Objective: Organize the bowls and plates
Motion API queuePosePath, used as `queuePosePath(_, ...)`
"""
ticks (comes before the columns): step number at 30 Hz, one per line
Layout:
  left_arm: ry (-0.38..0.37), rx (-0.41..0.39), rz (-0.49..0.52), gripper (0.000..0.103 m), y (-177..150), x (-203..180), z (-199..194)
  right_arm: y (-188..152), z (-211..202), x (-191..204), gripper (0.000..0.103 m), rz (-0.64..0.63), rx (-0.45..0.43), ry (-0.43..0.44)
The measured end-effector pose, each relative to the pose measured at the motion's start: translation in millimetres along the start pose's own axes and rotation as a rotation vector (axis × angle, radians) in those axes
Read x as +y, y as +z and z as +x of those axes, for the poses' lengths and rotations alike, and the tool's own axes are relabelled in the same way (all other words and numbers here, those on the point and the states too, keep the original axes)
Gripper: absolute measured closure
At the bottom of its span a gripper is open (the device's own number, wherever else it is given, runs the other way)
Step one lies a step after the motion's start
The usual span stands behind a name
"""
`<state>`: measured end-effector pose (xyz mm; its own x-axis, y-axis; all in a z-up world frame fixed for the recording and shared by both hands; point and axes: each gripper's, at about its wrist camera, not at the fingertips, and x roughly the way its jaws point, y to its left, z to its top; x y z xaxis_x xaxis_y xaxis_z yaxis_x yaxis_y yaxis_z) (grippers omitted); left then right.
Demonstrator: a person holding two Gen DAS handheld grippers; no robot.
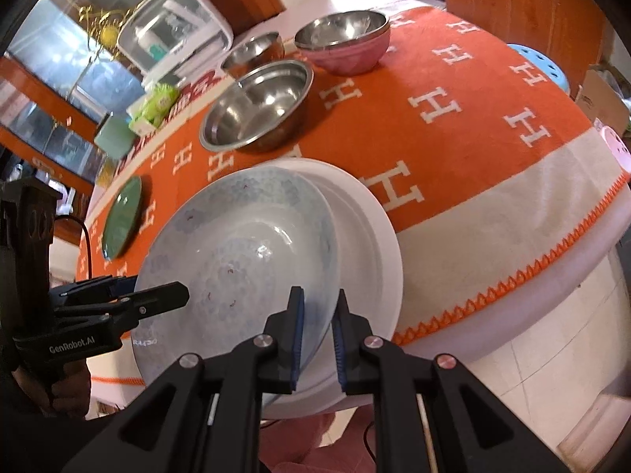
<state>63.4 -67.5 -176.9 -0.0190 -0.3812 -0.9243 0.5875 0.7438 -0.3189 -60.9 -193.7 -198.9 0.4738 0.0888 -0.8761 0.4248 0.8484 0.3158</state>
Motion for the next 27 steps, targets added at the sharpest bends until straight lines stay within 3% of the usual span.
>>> queuePosePath(14,0.074,0.017,-0.182,0.058,-7,3,30,14,38,-6,0.086,-0.178,0.144,0.002)
queuePosePath(27,0.133,0.010,-0.232,0.058,-10,8,40,9,47,13,0.076,-0.410,0.129,-0.071)
